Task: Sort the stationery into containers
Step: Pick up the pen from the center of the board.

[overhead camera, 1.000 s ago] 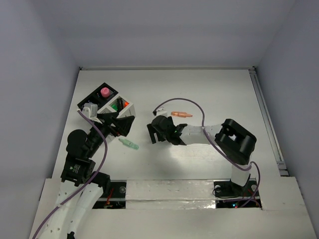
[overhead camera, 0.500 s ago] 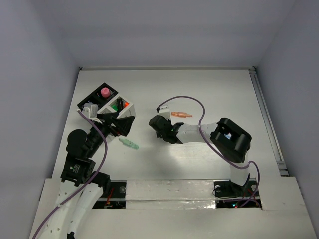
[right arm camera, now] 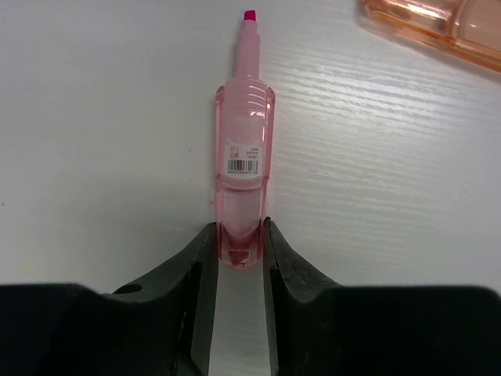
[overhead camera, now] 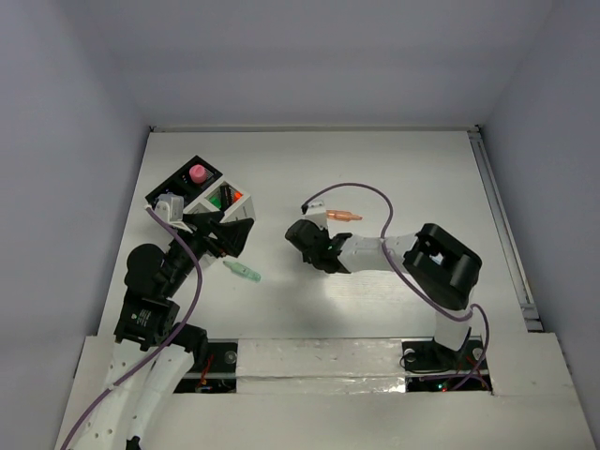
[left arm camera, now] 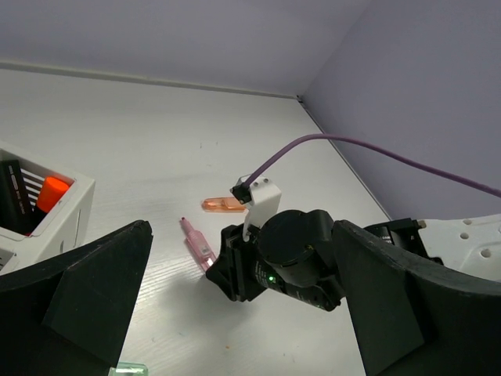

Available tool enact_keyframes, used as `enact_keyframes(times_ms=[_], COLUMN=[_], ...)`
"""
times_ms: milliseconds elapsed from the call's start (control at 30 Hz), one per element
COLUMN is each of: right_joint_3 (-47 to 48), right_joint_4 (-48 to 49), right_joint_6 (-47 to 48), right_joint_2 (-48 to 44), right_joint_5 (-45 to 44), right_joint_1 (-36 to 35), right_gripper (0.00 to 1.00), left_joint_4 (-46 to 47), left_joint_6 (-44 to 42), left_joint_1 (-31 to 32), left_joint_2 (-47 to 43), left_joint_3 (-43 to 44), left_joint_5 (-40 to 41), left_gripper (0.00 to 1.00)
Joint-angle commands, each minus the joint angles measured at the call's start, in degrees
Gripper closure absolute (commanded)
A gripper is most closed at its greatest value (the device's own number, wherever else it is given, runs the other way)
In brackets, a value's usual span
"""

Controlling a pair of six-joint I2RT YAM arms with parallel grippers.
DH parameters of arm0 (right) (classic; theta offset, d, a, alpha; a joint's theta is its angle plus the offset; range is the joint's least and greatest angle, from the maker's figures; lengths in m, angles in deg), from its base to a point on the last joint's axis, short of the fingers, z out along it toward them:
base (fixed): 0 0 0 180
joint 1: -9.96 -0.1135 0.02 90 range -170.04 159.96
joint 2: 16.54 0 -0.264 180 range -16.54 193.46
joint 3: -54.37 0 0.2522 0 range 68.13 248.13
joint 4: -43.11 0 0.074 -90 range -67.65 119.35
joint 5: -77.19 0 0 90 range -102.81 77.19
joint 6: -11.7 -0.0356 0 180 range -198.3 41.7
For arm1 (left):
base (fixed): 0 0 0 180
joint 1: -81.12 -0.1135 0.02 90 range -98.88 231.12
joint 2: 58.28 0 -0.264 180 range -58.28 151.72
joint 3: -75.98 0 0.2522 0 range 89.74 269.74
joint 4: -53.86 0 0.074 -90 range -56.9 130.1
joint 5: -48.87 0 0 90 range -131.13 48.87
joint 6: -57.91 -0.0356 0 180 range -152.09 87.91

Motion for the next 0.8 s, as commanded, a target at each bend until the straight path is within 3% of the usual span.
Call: enact_keyframes(times_ms=[0,267,467,600,767], right_joint_3=[-1.6,2.7,9.2,8.3,4.1], right_joint_4=[-5.3,-16.3,-26.2,-26.0,-19.7], right_joint_6=[0.5,11.7,16.4,16.7,14.1], right_joint_2=[-4.5,-23.4,-28.9,-30.4,-33.5], right_joint_5=[-0.3,13.9,25.3,43.4,55.4], right_joint_1=[-0.5,-0.5,2.4,9.2,11.3], right_gripper=[0.86,0.9,0.9,0.91,0.93], left_joint_4=[4.0,4.9,7.8,15.6,24.3], left_joint_6=[0.6,2.6,7.9,12.0,14.4], left_joint_1=[-0.2,-0.2,-0.2,1.9,7.0], left_joint_2=[0.1,1.0,1.9,2.7,7.2], left_joint_3=[0.0,-1.5,-6.0,-12.5,-17.2], left_joint_5=[-1.1,-1.8,-4.7,-4.9,-2.2], left_gripper=[0.01,0.02,0.06,0.11,0.11])
